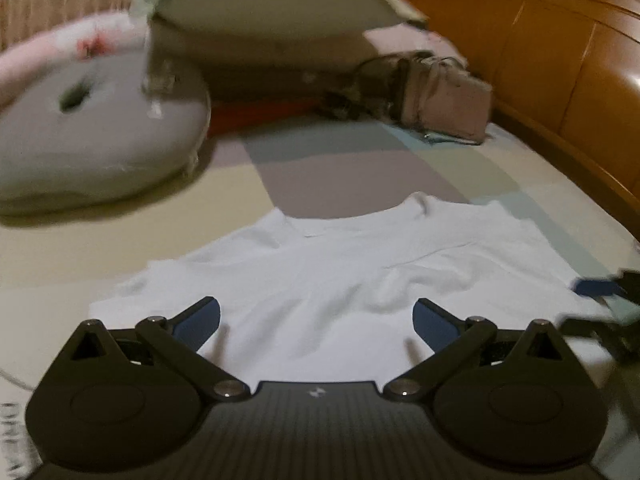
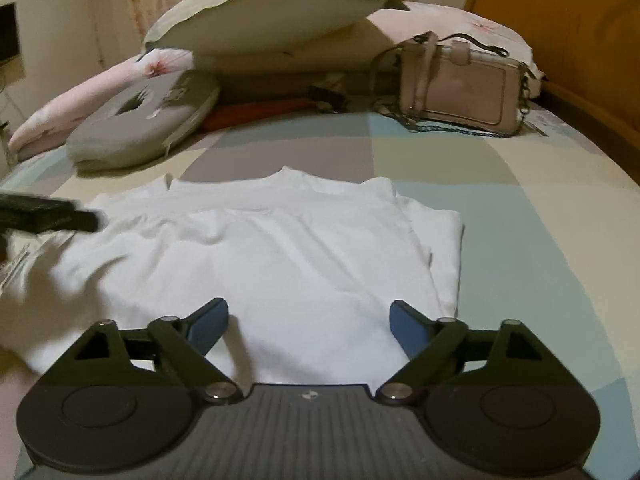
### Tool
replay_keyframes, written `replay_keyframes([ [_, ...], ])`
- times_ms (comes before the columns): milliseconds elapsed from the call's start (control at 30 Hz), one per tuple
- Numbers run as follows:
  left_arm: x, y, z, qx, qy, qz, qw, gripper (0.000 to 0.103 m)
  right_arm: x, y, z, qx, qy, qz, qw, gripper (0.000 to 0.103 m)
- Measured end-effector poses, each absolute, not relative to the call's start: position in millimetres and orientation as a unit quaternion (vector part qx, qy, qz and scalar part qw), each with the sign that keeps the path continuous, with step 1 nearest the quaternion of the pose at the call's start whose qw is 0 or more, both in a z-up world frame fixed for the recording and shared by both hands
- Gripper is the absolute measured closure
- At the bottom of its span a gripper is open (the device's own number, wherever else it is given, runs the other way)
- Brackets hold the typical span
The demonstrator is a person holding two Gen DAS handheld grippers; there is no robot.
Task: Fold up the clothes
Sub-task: 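Withdraw both open tools from the folded sweatshirt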
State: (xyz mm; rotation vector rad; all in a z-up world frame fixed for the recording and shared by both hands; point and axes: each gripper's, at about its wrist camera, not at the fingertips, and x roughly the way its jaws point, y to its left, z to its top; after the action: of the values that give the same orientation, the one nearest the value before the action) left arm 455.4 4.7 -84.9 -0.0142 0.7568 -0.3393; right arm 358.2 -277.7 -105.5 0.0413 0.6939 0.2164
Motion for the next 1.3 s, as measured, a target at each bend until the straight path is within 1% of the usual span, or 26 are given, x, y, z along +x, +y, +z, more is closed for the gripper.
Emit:
replay_keyframes([
  [100,478,4,-103,0.001,0.375,-0.113,0.92,0.001,362,-279,-109,0.033,0.342,0.105,0.933,0.01],
  [200,488,2,-99,0.008,0.38,-0.092,0.92,0.001,363,-281,-108,0.043,0.344,0.111,0.931,0.008],
  [333,461,-5,-76,0.031,0.366,-0.116,0.923,0.001,364,-280,-108,0.042,0.347,0.111,0.931,0.007],
  [400,438,-8,-74,0.045,0.362,-0.136,0.921,0.001,364,-279,-106,0.045,0.348,0.109,0.93,0.006],
  [533,404,-5,-91,0.092,0.374,-0.129,0.914,0.001,364,-279,-106,0.05,0.349,0.11,0.929,0.004],
  [600,393,12,-101,0.064,0.386,-0.122,0.912,0.001,363,-280,-105,0.052,0.351,0.111,0.928,0.003],
  [667,380,25,-98,0.047,0.386,-0.12,0.914,0.001,363,-280,-104,0.056,0.352,0.112,0.927,0.003],
  [733,365,25,-90,0.069,0.391,-0.108,0.911,0.001,363,-281,-104,0.06,0.354,0.112,0.926,0.002],
  [833,342,20,-81,0.062,0.382,-0.141,0.911,0.001,363,-280,-103,0.057,0.357,0.113,0.925,0.0],
  [967,332,12,-102,0.062,0.424,-0.134,0.894,0.001,360,-274,-104,0.045,0.359,0.111,0.925,0.0],
  [1133,315,24,-94,0.022,0.437,-0.129,0.89,0.001,356,-277,-105,0.038,0.36,0.117,0.925,0.0],
  [1300,297,9,-80,0.051,0.413,-0.152,0.896,0.001,353,-281,-101,0.049,0.363,0.12,0.923,0.0],
])
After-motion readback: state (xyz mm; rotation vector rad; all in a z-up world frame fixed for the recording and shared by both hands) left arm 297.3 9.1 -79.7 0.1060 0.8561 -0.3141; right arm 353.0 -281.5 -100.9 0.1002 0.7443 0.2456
